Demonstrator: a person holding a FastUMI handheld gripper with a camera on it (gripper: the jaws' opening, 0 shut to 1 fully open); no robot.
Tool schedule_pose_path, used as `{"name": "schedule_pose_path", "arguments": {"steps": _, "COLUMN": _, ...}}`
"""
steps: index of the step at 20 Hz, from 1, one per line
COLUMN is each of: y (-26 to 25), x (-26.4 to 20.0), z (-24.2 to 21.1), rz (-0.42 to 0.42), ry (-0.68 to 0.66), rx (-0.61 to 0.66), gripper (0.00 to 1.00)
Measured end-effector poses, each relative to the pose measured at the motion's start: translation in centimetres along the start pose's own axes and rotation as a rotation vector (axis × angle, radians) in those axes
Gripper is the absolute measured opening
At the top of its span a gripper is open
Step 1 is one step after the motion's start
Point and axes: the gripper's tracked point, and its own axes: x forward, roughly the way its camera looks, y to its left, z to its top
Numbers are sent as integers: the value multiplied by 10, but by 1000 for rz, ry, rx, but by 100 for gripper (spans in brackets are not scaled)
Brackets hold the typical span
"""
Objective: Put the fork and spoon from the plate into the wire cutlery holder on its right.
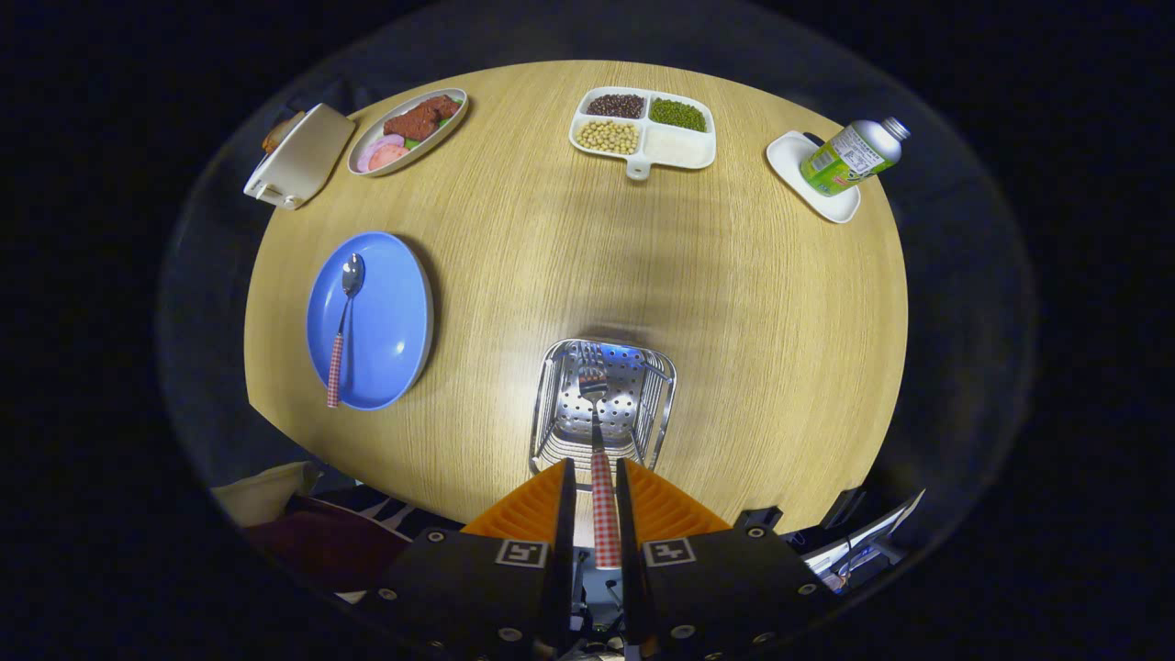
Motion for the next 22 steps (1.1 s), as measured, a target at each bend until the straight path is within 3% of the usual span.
{"name": "schedule_pose_path", "arguments": {"steps": 3, "y": 7, "x": -13, "z": 6, "rz": -7, "ry": -94, "rx": -1, "gripper": 52}}
{"name": "schedule_pose_path", "arguments": {"steps": 6, "y": 26, "x": -25, "z": 13, "rz": 2, "ry": -182, "rx": 3, "gripper": 71}}
{"name": "schedule_pose_path", "arguments": {"steps": 7, "y": 30, "x": -28, "z": 13, "rz": 0, "ry": -206, "rx": 1, "gripper": 84}}
{"name": "schedule_pose_path", "arguments": {"steps": 9, "y": 41, "x": -33, "z": 15, "rz": -9, "ry": -245, "rx": -2, "gripper": 99}}
{"name": "schedule_pose_path", "arguments": {"steps": 22, "y": 165, "x": -35, "z": 58, "rz": 21, "ry": -549, "rx": -76, "gripper": 99}}
